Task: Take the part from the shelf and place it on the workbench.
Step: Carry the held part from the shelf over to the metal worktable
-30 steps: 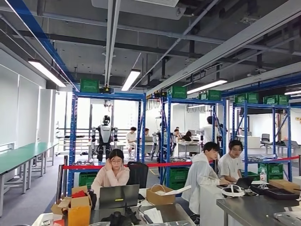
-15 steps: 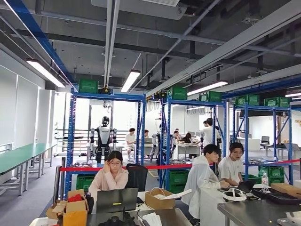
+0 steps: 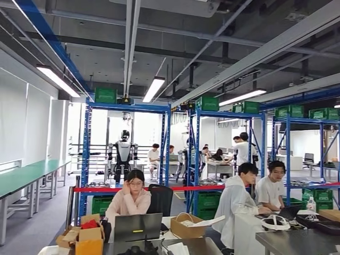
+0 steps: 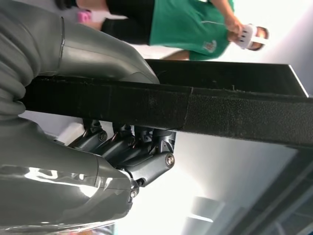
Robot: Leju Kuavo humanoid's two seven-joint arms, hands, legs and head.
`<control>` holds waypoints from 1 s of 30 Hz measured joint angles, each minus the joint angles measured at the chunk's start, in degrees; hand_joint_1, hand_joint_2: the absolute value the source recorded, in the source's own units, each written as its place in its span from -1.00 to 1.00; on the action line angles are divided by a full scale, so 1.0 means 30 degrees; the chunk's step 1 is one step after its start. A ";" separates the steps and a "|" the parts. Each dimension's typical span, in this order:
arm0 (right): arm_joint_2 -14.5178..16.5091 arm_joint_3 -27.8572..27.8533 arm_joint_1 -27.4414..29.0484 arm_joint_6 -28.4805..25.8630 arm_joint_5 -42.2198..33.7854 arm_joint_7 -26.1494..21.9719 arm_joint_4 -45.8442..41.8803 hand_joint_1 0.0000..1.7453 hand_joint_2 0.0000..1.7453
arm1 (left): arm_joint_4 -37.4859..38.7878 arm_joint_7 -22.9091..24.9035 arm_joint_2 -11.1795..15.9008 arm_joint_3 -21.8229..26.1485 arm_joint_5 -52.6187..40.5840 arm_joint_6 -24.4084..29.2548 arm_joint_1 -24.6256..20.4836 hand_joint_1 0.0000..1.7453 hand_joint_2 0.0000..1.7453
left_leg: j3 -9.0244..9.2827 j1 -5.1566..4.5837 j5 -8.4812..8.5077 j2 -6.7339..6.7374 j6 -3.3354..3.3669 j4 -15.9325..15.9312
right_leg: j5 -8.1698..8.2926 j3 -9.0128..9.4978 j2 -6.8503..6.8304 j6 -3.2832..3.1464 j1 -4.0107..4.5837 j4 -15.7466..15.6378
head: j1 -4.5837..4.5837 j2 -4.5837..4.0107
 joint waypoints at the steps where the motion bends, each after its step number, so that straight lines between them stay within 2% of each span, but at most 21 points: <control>1: -0.0005 0.0004 -0.0020 -0.0033 0.0006 0.0007 0.0007 1.00 1.00 | 0.0000 0.0004 0.0000 0.0004 -0.0009 0.0000 0.0036 -1.00 1.00 | 0.0022 0.0016 -0.0044 -0.0211 0.0096 -0.0010 | -0.0125 0.0087 -0.0129 0.0078 -0.0024 -0.0004 | 0.0002 0.0002; 3: -0.0014 0.0005 -0.0096 -0.0073 -0.0005 -0.0007 0.0007 1.00 1.00 | 0.0000 0.0002 0.0002 0.0020 -0.0020 0.0000 0.0093 -1.00 1.00 | 0.0191 0.0090 -0.0174 -0.0577 0.0301 -0.0044 | -0.0634 -0.0182 0.0035 0.0271 -0.0104 0.0847 | 0.0002 0.0000; 4: -0.0027 0.0004 -0.0122 -0.0086 -0.0011 -0.0014 0.0011 1.00 1.00 | 0.0000 -0.0002 0.0004 0.0029 -0.0026 0.0000 0.0096 -1.00 1.00 | 0.0289 0.0118 -0.0250 -0.0727 0.0390 -0.0054 | -0.1040 -0.0716 0.0242 0.0360 -0.0159 0.1882 | 0.0002 0.0002; 6: -0.0076 0.0004 -0.0114 -0.0079 -0.0054 -0.0022 0.0044 1.00 1.00 | 0.0000 -0.0007 0.0007 0.0051 -0.0033 0.0000 0.0084 -1.00 1.00 | 0.0500 0.0126 -0.0437 -0.0989 0.0492 -0.0053 | -0.1800 -0.2426 0.0477 0.0470 -0.0248 0.4592 | 0.0002 -0.0002; 7: -0.0104 0.0004 -0.0080 -0.0064 -0.0142 -0.0020 0.0080 1.00 1.00 | 0.0000 -0.0009 0.0007 0.0062 -0.0047 0.0000 0.0103 -1.00 1.00 | 0.0644 0.0123 -0.0556 -0.1093 0.0497 -0.0053 | -0.1797 -0.3175 0.0497 0.0481 -0.0271 0.5488 | 0.0002 -0.0002; 8: -0.0127 0.0004 -0.0053 -0.0048 -0.0255 -0.0018 0.0124 1.00 1.00 | 0.0000 -0.0009 0.0007 0.0071 -0.0062 0.0000 0.0131 -1.00 1.00 | 0.0824 0.0120 -0.0689 -0.1188 0.0484 -0.0053 | -0.1413 -0.3626 0.0504 0.0465 -0.0279 0.5715 | 0.0002 -0.0004; 9: -0.0142 0.0002 -0.0037 -0.0026 -0.0379 -0.0018 0.0164 1.00 1.00 | 0.0000 -0.0009 0.0007 0.0078 -0.0077 0.0000 0.0153 -1.00 1.00 | 0.1034 0.0121 -0.0832 -0.1270 0.0459 -0.0055 | -0.0648 -0.3717 0.0514 0.0418 -0.0274 0.5190 | 0.0000 -0.0004; 11: -0.0155 0.0002 -0.0037 0.0029 -0.0550 -0.0025 0.0209 1.00 1.00 | 0.0000 -0.0012 -0.0009 0.0086 -0.0089 0.0000 0.0162 -1.00 1.00 | 0.1440 0.0140 -0.1113 -0.1372 0.0360 -0.0105 | 0.1136 -0.3138 0.0575 0.0245 -0.0202 0.2850 | 0.0002 -0.0004; 12: -0.0160 0.0002 -0.0041 0.0056 -0.0592 -0.0029 0.0219 1.00 1.00 | 0.0000 -0.0016 -0.0022 0.0087 -0.0095 0.0000 0.0151 -1.00 1.00 | 0.1575 0.0158 -0.1211 -0.1406 0.0280 -0.0150 | 0.1687 -0.2816 0.0613 0.0135 -0.0137 0.1849 | -0.0006 0.0002; 13: -0.0168 0.0000 -0.0043 0.0076 -0.0625 -0.0033 0.0228 1.00 1.00 | 0.0000 -0.0022 -0.0035 0.0089 -0.0110 0.0000 0.0147 -1.00 1.00 | 0.1642 0.0179 -0.1273 -0.1419 0.0185 -0.0208 | 0.1885 -0.2588 0.0648 0.0024 -0.0063 0.1199 | -0.0009 0.0007; 15: -0.0177 -0.0005 -0.0040 0.0084 -0.0645 -0.0035 0.0235 1.00 1.00 | 0.0000 -0.0029 -0.0044 0.0095 -0.0140 0.0000 0.0156 -1.00 1.00 | 0.1707 0.0194 -0.1317 -0.1405 -0.0019 -0.0380 | 0.1727 -0.2429 0.0687 -0.0173 0.0018 0.0781 | -0.0022 0.0018; 18: -0.0171 -0.0018 -0.0015 0.0073 -0.0659 -0.0055 0.0173 1.00 1.00 | 0.0000 -0.0047 -0.0038 0.0100 -0.0168 0.0000 0.0136 -1.00 1.00 | 0.1710 0.0166 -0.1661 -0.1302 -0.0222 -0.0117 | 0.1673 -0.1882 0.0659 -0.0384 -0.0156 0.0091 | -0.0020 0.0017; 19: -0.0171 -0.0020 -0.0017 0.0071 -0.0663 -0.0062 0.0158 1.00 1.00 | 0.0000 -0.0054 -0.0031 0.0102 -0.0179 0.0000 0.0126 -1.00 1.00 | 0.1368 0.0161 -0.1994 -0.1279 -0.0262 0.0605 | 0.1656 -0.1660 0.0626 -0.0455 -0.0211 -0.0094 | -0.0018 0.0013; 21: -0.0171 -0.0020 0.0010 0.0071 -0.0666 -0.0075 0.0166 1.00 1.00 | 0.0000 -0.0060 -0.0011 0.0107 -0.0199 0.0000 0.0148 -1.00 1.00 | -0.0014 0.0158 -0.2786 -0.1262 -0.0376 0.2963 | 0.1481 -0.1375 0.0589 -0.0565 -0.0206 -0.0174 | -0.0020 0.0007; 22: -0.0173 -0.0020 0.0062 0.0071 -0.0665 -0.0076 0.0171 1.00 1.00 | 0.0000 -0.0060 0.0000 0.0109 -0.0213 0.0000 0.0183 -1.00 1.00 | -0.0696 0.0176 -0.2935 -0.1257 -0.0450 0.3936 | 0.1359 -0.1245 0.0593 -0.0591 -0.0211 -0.0172 | -0.0020 0.0004; 23: -0.0173 -0.0020 0.0115 0.0071 -0.0661 -0.0080 0.0175 1.00 1.00 | 0.0000 -0.0060 0.0005 0.0111 -0.0233 0.0000 0.0217 -1.00 1.00 | -0.1127 0.0207 -0.2744 -0.1250 -0.0525 0.4356 | 0.1224 -0.1088 0.0612 -0.0581 -0.0220 -0.0169 | -0.0022 0.0000; 24: -0.0173 -0.0020 0.0149 0.0069 -0.0657 -0.0084 0.0177 1.00 1.00 | 0.0000 -0.0060 0.0013 0.0113 -0.0261 0.0000 0.0243 -1.00 1.00 | -0.1189 0.0252 -0.2173 -0.1241 -0.0594 0.4040 | 0.1075 -0.0898 0.0635 -0.0543 -0.0237 -0.0159 | -0.0022 -0.0002; 26: -0.0175 -0.0022 0.0170 0.0062 -0.0652 -0.0106 0.0173 1.00 1.00 | 0.0000 -0.0062 0.0027 0.0115 -0.0317 0.0002 0.0251 -1.00 1.00 | -0.0494 0.0364 -0.0576 -0.1186 -0.0702 0.1930 | 0.0708 -0.0475 0.0672 -0.0384 -0.0273 -0.0105 | -0.0020 -0.0004; 27: -0.0177 -0.0026 0.0166 0.0058 -0.0650 -0.0124 0.0166 1.00 1.00 | 0.0000 -0.0062 0.0033 0.0117 -0.0333 0.0002 0.0238 -1.00 1.00 | -0.0079 0.0384 -0.0092 -0.1154 -0.0694 0.0881 | 0.0508 -0.0329 0.0689 -0.0259 -0.0253 -0.0031 | -0.0016 -0.0004; 28: -0.0178 -0.0031 0.0169 0.0054 -0.0650 -0.0140 0.0149 1.00 1.00 | 0.0000 -0.0058 0.0033 0.0118 -0.0344 0.0002 0.0220 -1.00 1.00 | 0.0202 0.0374 0.0114 -0.1129 -0.0619 0.0205 | 0.0354 -0.0240 0.0699 -0.0140 -0.0231 0.0015 | -0.0016 -0.0002; 30: -0.0180 -0.0047 0.0169 0.0051 -0.0650 -0.0168 0.0107 1.00 1.00 | 0.0000 -0.0071 0.0033 0.0122 -0.0352 0.0004 0.0193 -1.00 1.00 | 0.0358 0.0262 -0.0079 -0.1125 -0.0344 -0.0129 | 0.0189 -0.0176 0.0711 0.0074 -0.0196 0.0012 | -0.0024 -0.0002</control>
